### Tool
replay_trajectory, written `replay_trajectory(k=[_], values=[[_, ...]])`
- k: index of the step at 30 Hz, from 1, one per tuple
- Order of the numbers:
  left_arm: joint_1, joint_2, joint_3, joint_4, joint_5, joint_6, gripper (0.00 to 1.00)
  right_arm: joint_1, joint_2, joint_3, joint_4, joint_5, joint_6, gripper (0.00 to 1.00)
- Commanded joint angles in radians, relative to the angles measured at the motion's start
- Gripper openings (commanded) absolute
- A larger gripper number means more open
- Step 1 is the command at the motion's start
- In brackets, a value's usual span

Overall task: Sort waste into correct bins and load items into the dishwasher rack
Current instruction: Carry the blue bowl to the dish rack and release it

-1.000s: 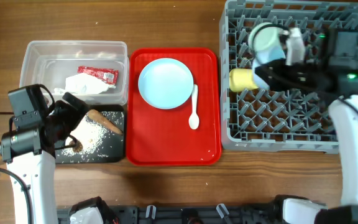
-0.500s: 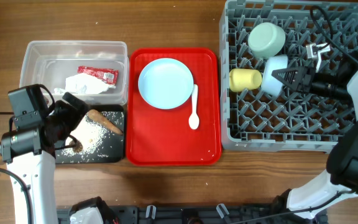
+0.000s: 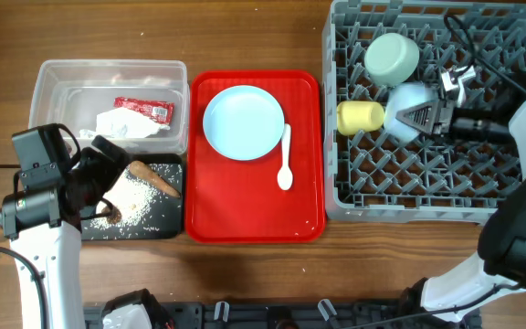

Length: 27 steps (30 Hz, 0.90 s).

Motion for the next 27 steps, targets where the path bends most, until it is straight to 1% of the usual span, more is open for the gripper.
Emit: replay_trajectory(k=[1,3,4,5,6,11,13,16,18,20,23,25,27], values=[[0.005,-0.003,0.001,0.000,0.005,0.000,1.00,-0.039,0.054,-0.007,-0.002,0.377,0.128,0.34],[0.005,-0.003,0.001,0.000,0.005,0.000,1.00,-0.052,0.037,0.003,-0.013,0.395,0.146,0.36],[0.005,-0.003,0.001,0.000,0.005,0.000,1.00,-0.057,0.021,0.015,-0.019,0.448,0.184,0.37],[0.005,-0.003,0.001,0.000,0.005,0.000,1.00,-0.057,0.008,0.029,-0.028,0.498,0.206,0.40],[0.005,-0.003,0.001,0.000,0.005,0.000,1.00,-0.057,-0.008,0.044,-0.035,0.560,0.241,0.47],[0.005,-0.003,0.001,0.000,0.005,0.000,1.00,-0.057,-0.110,0.107,-0.050,0.743,0.343,0.64],[0.005,-0.003,0.001,0.000,0.005,0.000,1.00,-0.057,-0.161,0.142,-0.057,0.815,0.385,0.66],[0.005,-0.003,0.001,0.000,0.005,0.000,1.00,-0.054,-0.245,0.162,-0.058,0.888,0.415,0.67],[0.005,-0.003,0.001,0.000,0.005,0.000,1.00,-0.032,-0.298,0.162,-0.057,0.880,0.410,0.67],[0.005,-0.003,0.001,0.000,0.005,0.000,1.00,0.014,-0.328,0.161,-0.077,0.820,0.385,0.67],[0.005,-0.003,0.001,0.000,0.005,0.000,1.00,0.132,-0.340,0.161,-0.109,0.621,0.333,0.67],[0.005,-0.003,0.001,0.000,0.005,0.000,1.00,0.249,-0.340,0.149,-0.097,0.587,0.336,0.67],[0.005,-0.003,0.001,0.000,0.005,0.000,1.00,0.438,-0.332,0.148,-0.050,0.589,0.343,0.67]])
